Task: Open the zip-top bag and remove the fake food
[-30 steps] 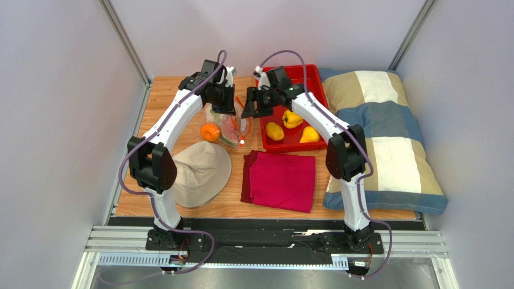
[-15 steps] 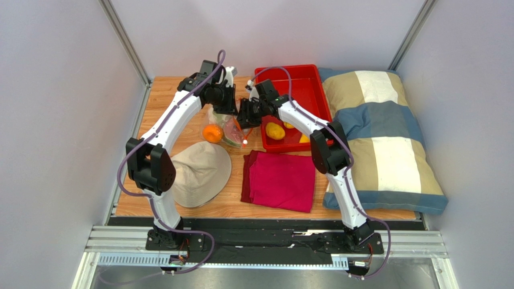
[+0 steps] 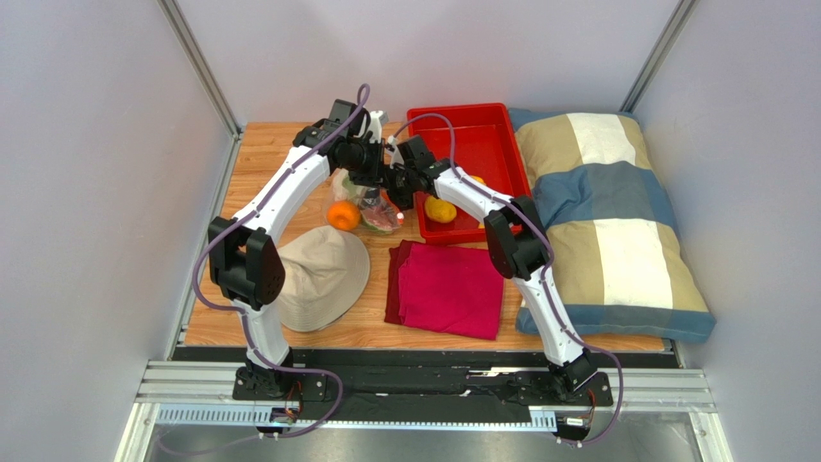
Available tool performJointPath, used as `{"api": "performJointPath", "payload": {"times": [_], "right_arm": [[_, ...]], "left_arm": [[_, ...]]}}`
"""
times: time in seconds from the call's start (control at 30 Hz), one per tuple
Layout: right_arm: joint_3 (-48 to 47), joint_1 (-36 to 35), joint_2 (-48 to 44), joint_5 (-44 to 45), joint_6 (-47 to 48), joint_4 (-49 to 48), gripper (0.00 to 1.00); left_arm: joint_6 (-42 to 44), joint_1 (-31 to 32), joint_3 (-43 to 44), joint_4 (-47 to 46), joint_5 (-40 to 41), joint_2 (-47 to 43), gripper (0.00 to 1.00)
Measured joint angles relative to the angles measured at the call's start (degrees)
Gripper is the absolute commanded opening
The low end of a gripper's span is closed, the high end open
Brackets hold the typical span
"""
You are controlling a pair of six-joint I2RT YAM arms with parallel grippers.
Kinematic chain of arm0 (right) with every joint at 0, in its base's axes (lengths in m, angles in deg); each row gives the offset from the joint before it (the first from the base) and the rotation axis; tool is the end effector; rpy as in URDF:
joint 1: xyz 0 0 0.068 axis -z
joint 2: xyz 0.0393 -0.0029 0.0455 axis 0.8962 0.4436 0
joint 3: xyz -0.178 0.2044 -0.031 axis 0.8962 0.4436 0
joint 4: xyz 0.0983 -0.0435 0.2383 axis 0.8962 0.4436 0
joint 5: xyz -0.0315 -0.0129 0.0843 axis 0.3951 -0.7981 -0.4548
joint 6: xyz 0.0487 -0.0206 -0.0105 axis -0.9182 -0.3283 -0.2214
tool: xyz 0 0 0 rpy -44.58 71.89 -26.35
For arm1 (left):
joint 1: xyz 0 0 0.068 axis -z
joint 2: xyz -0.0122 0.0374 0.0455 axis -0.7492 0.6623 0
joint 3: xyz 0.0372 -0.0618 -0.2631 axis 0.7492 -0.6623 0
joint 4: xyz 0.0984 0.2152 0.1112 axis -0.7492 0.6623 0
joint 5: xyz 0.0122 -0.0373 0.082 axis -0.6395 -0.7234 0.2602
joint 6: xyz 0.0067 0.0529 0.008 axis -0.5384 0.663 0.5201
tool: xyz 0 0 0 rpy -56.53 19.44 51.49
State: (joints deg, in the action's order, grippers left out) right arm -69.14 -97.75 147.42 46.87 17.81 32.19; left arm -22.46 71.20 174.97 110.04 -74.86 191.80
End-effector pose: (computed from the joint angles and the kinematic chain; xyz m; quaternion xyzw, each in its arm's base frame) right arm 0.4422 0.3198 0.1707 -0.1105 0.9006 0.3845 0.1698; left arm 0.3746 -0.1680 0.3225 0.0935 0.9311 -0.2448 0.2538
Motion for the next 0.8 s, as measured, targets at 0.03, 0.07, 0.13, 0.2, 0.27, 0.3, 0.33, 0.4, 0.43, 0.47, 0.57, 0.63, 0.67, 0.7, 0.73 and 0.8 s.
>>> {"api": "performJointPath", "payload": {"times": [0.03,0.07,0.13,0.2,0.27,0.3,0.33,0.4,0.43,0.47,0.57,0.63,0.67,0.7,0.73,0.8], "right_arm": [[0.0,-0.02,0.13,0.0,0.0,-0.17,0.63],[0.0,-0.02,0.55,-0.09,-0.46,-0.9,0.59],[0.0,-0.02,1.62,-0.52,-1.62,-2.21,0.46],[0.39,0.15,2.73,-1.16,-3.41,-3.76,0.38],[1.18,0.37,2.97,-2.25,-5.01,-5.16,0.28],[1.51,0.42,2.97,-2.36,-5.62,-5.79,0.24],[1.66,0.46,2.97,-2.49,-6.36,-6.38,0.16],[2.23,0.48,2.97,-2.84,-7.43,-7.23,0.04],[2.34,0.48,2.97,-2.97,-8.22,-7.54,0.0],[2.54,0.48,2.97,-3.17,-8.66,-7.85,0.0],[2.54,0.48,2.97,-4.15,-10.54,-8.83,0.0],[2.54,0.52,2.97,-4.96,-11.52,-10.05,0.0],[2.54,0.55,2.97,-5.29,-11.91,-10.4,0.0],[2.56,0.7,2.97,-5.57,-12.28,-10.84,0.0],[2.84,0.92,2.89,-5.88,-12.48,-11.32,0.02],[4.2,1.14,2.29,-6.43,-12.72,-12.02,0.14]], "left_arm": [[-0.13,0.28,0.0,-0.15,0.0,0.39,0.0],[-0.28,0.55,0.0,-0.24,-0.02,0.66,0.0],[-0.48,1.18,0.0,-0.24,0.04,1.18,0.0],[-0.57,1.68,0.0,-0.22,0.07,1.49,0.0],[-0.63,2.08,0.0,-0.22,0.04,1.62,0.0],[-0.63,2.14,0.0,-0.22,0.04,1.62,0.0],[-0.63,2.21,0.02,-0.22,0.04,1.62,0.0],[-0.66,2.19,0.04,-0.22,0.04,1.62,0.0],[-0.66,2.19,0.04,-0.2,0.09,1.62,0.0],[-0.66,2.19,0.04,-0.22,0.13,1.62,0.0],[-0.66,2.21,0.04,-0.22,0.17,1.62,0.0],[-0.66,2.21,0.04,-0.24,0.39,1.62,0.0],[-0.63,2.21,0.04,-0.24,0.55,1.62,0.0],[-0.61,2.21,0.04,-0.22,0.85,1.62,0.0],[-0.57,2.21,0.04,-0.22,1.07,1.62,0.0],[-0.44,2.21,0.13,-0.17,1.33,1.62,0.0]]}}
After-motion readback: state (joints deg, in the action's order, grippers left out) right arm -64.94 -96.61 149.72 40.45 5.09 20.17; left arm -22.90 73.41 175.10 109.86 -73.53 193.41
